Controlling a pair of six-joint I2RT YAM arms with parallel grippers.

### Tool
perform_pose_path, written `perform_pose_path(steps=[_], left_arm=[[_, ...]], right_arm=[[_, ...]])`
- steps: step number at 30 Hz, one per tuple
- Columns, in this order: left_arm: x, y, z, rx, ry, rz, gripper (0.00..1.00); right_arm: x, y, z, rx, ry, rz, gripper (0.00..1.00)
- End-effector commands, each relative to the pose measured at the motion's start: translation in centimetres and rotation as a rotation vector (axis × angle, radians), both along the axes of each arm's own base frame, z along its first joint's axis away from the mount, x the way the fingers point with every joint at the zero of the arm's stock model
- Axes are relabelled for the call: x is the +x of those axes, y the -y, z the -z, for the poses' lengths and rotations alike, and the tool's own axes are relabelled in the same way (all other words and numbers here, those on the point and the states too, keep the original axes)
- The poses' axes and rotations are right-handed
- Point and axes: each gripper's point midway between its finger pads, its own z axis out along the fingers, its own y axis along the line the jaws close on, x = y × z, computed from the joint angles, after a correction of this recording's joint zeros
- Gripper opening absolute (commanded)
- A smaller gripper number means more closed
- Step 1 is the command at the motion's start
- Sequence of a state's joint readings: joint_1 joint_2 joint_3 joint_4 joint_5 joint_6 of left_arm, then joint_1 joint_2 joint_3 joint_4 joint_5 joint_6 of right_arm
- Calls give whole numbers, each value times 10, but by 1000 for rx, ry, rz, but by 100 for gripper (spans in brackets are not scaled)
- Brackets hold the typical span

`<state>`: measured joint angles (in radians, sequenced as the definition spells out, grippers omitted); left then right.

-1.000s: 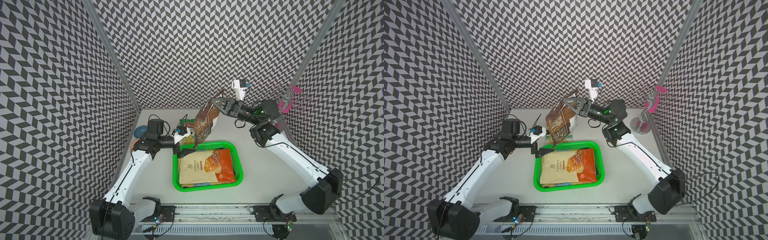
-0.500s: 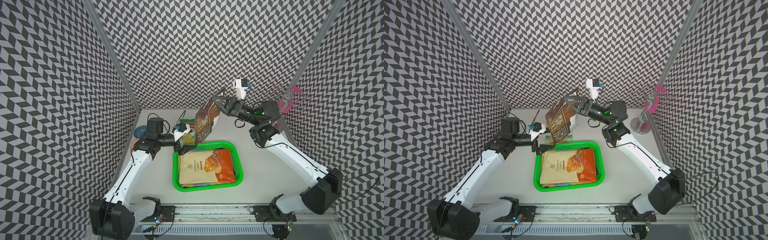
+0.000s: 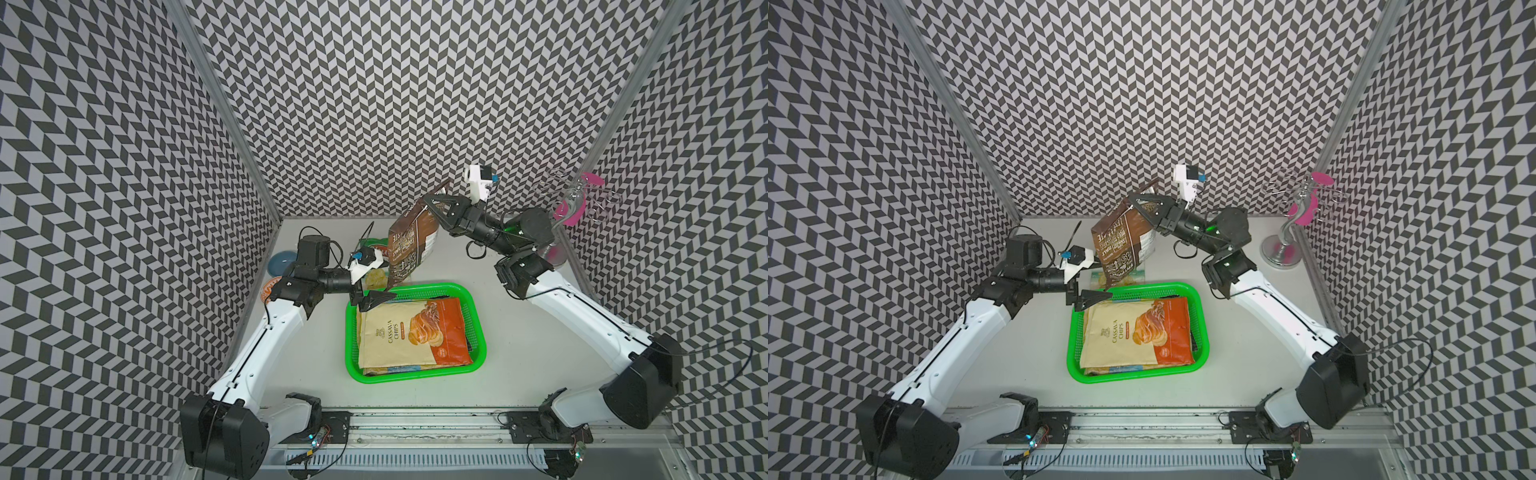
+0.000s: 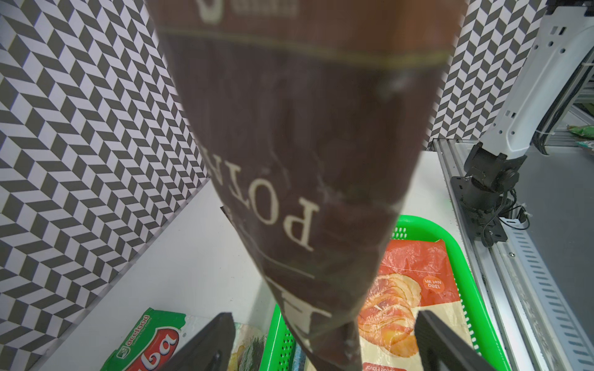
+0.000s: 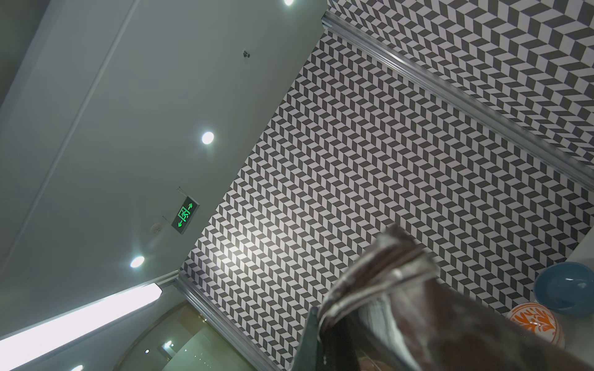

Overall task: Put the potato chips into the basket
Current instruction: Pick up the potato chip from the center of the board.

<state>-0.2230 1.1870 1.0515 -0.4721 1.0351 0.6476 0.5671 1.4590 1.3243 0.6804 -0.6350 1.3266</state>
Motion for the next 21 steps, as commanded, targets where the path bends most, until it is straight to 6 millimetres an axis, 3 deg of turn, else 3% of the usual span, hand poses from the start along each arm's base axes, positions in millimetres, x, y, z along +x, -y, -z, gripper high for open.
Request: perform_pose_path(steps=[1, 12, 21], left_arm=[[1, 4, -5, -17, -4, 15, 88], [11, 7, -2, -21, -21, -22, 76], [9, 17, 3, -24, -42, 9, 76]], right_arm=[[-21, 15, -37, 123, 96, -6, 0], [-22, 18, -42, 162, 84, -5, 0], [-24, 13, -44, 171, 84, -14, 0]])
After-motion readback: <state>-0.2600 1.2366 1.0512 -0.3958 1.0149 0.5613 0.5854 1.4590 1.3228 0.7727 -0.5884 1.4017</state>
